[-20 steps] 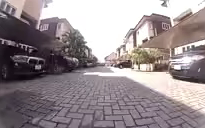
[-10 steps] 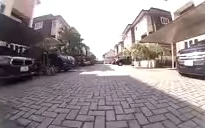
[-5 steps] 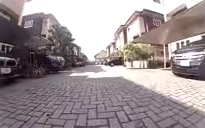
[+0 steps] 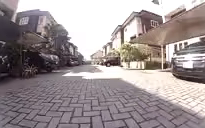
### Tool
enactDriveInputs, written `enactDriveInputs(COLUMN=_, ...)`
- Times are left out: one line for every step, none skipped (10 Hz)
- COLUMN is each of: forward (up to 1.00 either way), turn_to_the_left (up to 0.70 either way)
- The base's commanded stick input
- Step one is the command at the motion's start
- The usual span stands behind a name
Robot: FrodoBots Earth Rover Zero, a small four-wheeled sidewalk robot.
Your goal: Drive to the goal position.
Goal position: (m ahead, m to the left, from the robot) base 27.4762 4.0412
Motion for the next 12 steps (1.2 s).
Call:
enactDriveInputs(forward=0.69, turn_to_the_left=0.03)
enactDriveInputs(forward=0.69, turn_to_the_left=0.03)
enactDriveInputs(forward=0.69, turn_to_the_left=0.03)
enactDriveInputs(forward=0.69, turn_to_the_left=0.03)
enactDriveInputs(forward=0.69, turn_to_the_left=0.03)
enactDriveInputs(forward=0.69, turn_to_the_left=0.03)
enactDriveInputs(forward=0.69, turn_to_the_left=0.03)
enactDriveInputs(forward=0.69, turn_to_the_left=0.03)
enactDriveInputs(forward=0.69, turn_to_the_left=0.03)
enactDriveInputs(forward=0.69, turn_to_the_left=0.03)
enactDriveInputs(forward=0.69, turn_to_the_left=0.03)
enactDriveInputs(forward=0.69, turn_to_the_left=0.03)
